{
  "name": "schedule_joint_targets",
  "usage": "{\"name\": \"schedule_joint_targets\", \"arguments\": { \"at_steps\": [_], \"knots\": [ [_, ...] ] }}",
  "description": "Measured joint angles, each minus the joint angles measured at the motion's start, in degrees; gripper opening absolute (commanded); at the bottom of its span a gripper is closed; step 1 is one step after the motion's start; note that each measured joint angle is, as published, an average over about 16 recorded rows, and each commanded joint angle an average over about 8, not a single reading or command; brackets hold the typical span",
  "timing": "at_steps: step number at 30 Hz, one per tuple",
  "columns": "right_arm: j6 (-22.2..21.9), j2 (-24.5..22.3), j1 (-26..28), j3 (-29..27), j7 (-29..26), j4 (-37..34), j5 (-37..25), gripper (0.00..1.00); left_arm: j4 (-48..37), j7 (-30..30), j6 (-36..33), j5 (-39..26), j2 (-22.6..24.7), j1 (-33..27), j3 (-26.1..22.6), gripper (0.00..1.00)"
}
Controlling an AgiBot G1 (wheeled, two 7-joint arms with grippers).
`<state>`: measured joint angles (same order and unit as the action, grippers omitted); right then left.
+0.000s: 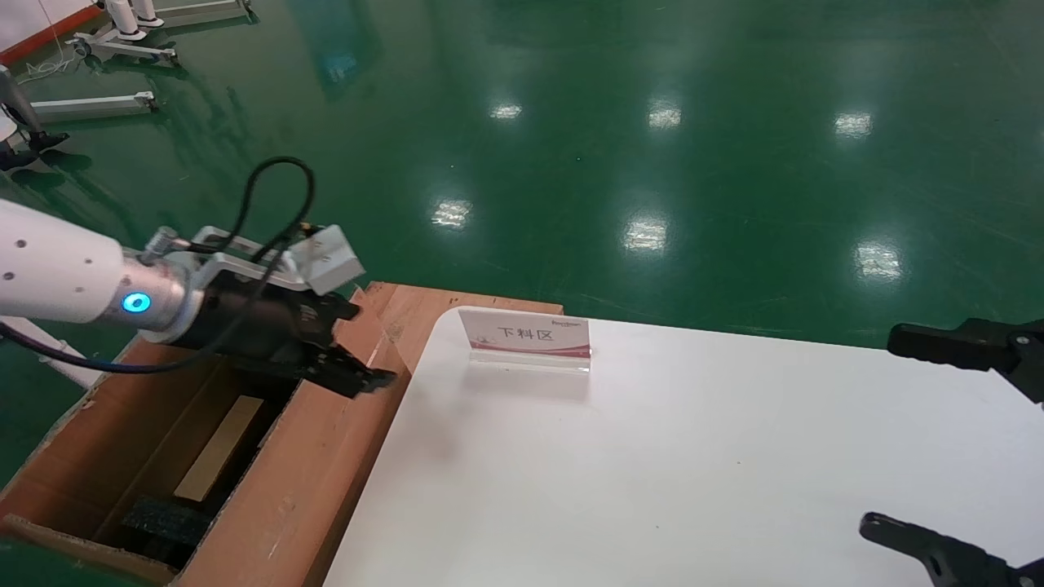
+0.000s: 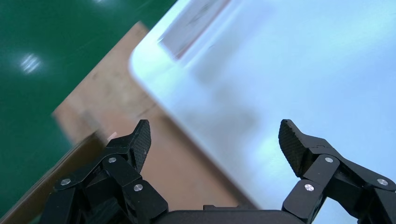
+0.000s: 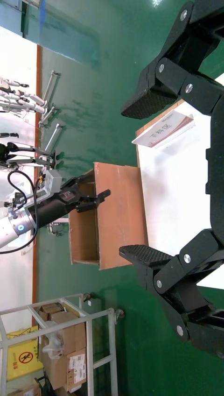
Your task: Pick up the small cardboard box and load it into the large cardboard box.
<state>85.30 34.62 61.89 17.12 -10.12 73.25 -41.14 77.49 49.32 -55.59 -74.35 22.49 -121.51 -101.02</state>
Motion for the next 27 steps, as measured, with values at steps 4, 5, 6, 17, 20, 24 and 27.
{"name": "schedule_joint_targets", "arguments": {
  "at_steps": [4,5,6,17,20,24,27],
  "knots": [
    [0.00,0.00,0.00,-0.01,0.00,0.00,-0.01,1.00,-0.33,-3.29,-2.57,2.77,1.07,5.11,7.25,1.00],
    [0.00,0.00,-0.01,-0.02,-0.01,0.00,-0.01,1.00,-0.42,-4.12,-3.22,3.47,1.34,6.41,9.08,1.00],
    [0.01,0.01,-0.01,-0.03,-0.01,0.00,-0.02,1.00,-0.50,-4.94,-3.86,4.16,1.60,7.68,10.89,1.00],
    [0.06,0.06,-0.06,-0.19,-0.10,0.03,-0.12,1.00,-1.42,-14.00,-10.93,11.80,4.55,21.76,30.86,1.00],
    [0.08,0.08,-0.08,-0.25,-0.13,0.05,-0.16,1.00,-1.67,-16.47,-12.86,13.87,5.35,25.60,36.30,1.00],
    [0.10,0.11,-0.10,-0.32,-0.17,0.07,-0.21,1.00,-2.00,-19.76,-15.43,16.65,6.42,30.72,43.56,1.00],
    [0.12,0.13,-0.11,-0.37,-0.21,0.09,-0.24,1.00,-2.25,-22.23,-17.35,18.73,7.22,34.56,49.00,1.00]
  ]
}}
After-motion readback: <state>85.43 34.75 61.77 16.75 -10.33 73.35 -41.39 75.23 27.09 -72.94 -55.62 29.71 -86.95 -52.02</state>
